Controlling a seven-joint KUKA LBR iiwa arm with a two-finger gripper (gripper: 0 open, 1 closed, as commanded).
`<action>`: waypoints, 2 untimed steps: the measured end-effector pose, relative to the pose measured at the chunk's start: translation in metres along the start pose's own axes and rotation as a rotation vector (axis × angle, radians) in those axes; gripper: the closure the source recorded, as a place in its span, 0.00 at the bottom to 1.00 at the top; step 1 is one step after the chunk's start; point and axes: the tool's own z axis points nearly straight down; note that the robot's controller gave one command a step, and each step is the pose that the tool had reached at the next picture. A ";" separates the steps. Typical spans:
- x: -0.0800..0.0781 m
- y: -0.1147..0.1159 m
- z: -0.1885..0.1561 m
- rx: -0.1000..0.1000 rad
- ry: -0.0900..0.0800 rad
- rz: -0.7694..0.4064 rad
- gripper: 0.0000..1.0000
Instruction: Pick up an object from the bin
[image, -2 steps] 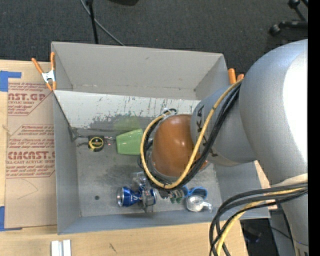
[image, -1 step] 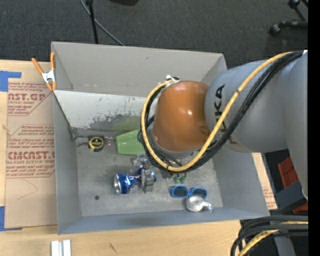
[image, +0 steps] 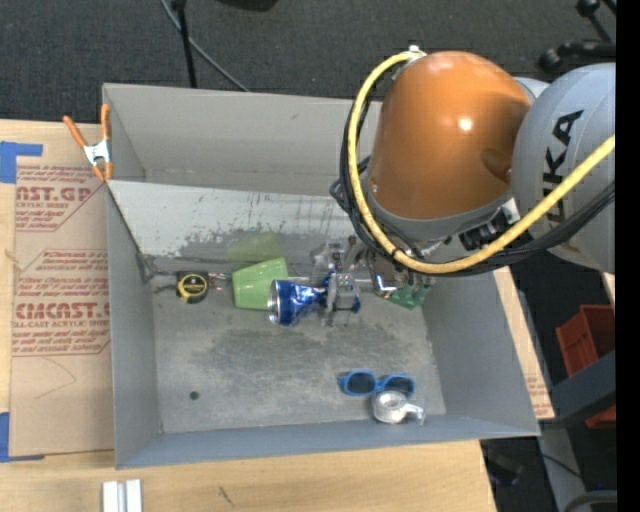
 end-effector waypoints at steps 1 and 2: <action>0.001 0.000 0.004 0.002 0.008 -0.001 1.00; 0.001 0.000 0.004 0.002 0.008 -0.001 1.00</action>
Offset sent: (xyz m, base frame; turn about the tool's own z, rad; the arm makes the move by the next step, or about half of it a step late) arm 0.0000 0.0000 0.0000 0.0000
